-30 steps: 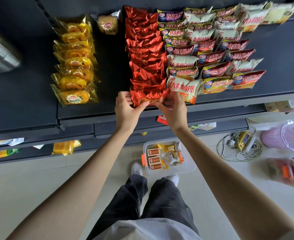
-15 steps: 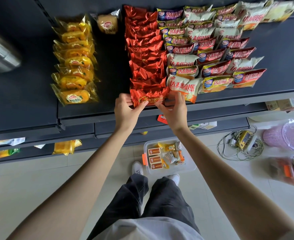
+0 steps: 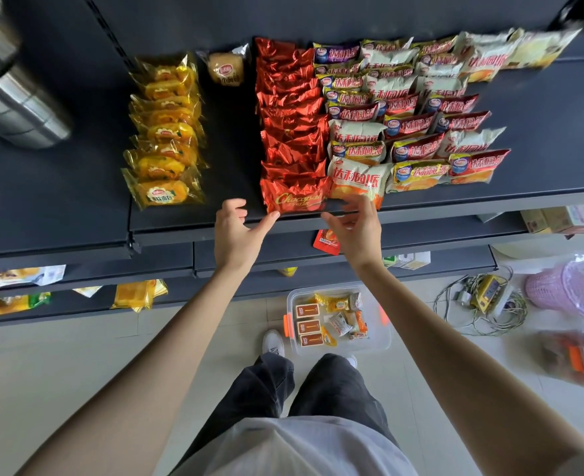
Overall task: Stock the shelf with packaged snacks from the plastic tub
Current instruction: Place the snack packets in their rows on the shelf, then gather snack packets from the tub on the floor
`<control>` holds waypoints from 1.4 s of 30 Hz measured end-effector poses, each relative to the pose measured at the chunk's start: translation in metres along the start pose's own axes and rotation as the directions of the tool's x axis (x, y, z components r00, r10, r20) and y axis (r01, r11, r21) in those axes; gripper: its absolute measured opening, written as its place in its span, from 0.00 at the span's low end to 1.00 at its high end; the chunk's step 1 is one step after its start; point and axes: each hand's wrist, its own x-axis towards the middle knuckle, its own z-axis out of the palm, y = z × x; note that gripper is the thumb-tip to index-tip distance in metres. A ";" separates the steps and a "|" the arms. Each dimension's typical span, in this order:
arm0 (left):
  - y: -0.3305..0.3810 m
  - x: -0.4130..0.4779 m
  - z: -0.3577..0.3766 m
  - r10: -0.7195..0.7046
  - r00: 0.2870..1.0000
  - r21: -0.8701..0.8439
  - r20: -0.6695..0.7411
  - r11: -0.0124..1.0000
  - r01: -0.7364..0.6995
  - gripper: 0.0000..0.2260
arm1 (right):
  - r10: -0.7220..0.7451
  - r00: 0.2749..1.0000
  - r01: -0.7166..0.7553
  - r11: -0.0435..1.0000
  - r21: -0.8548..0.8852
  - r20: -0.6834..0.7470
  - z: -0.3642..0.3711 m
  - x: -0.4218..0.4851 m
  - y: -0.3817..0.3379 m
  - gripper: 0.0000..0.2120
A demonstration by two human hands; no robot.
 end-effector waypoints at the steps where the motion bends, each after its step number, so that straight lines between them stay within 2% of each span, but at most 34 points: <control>1: 0.000 -0.003 -0.002 0.001 1.000 0.014 -0.004 1.000 -0.001 0.29 | -0.001 1.000 0.001 1.000 -0.008 0.016 -0.005 -0.002 0.001 0.21; 6: 0.002 -0.030 0.000 0.006 1.000 0.102 -0.020 0.995 -0.004 0.29 | -0.009 0.984 0.032 0.992 -0.124 0.179 -0.028 -0.009 0.007 0.24; 10: 0.002 -0.064 0.014 -0.007 0.998 0.122 -0.056 0.992 0.013 0.26 | 0.022 0.925 0.087 0.959 -0.270 0.379 -0.052 -0.021 0.021 0.31; 13: 0.000 -0.091 0.034 -0.031 0.998 0.164 -0.062 0.986 0.041 0.26 | 0.010 0.860 0.239 0.876 -0.419 0.510 -0.071 -0.032 0.038 0.34; 17: -0.017 -0.124 0.071 -0.077 0.997 0.280 0.021 0.958 0.068 0.28 | 0.051 0.771 0.404 0.731 -0.550 0.634 -0.096 -0.036 0.068 0.35; 22: -0.064 -0.163 0.114 -0.224 0.963 0.385 0.152 0.910 0.151 0.31 | 0.189 0.692 0.466 0.620 -0.631 0.697 -0.111 -0.037 0.121 0.38; 28: -0.131 -0.188 0.147 -0.424 0.880 0.355 0.213 0.873 0.335 0.31 | 0.375 0.674 0.262 0.684 -0.681 0.636 -0.104 -0.051 0.215 0.38; 31: -0.172 -0.194 0.165 -0.467 0.853 0.354 0.233 0.858 0.373 0.31 | 0.449 0.662 0.144 0.709 -0.690 0.600 -0.093 -0.067 0.273 0.39; 35: -0.234 -0.204 0.200 -0.502 0.824 0.373 0.262 0.841 0.393 0.30 | 0.554 0.604 0.035 0.700 -0.714 0.573 -0.073 -0.093 0.353 0.40; 42: -0.343 -0.213 0.276 -0.600 0.762 0.355 0.243 0.786 0.506 0.35 | 0.606 0.570 -0.127 0.732 -0.669 0.555 -0.029 -0.113 0.471 0.36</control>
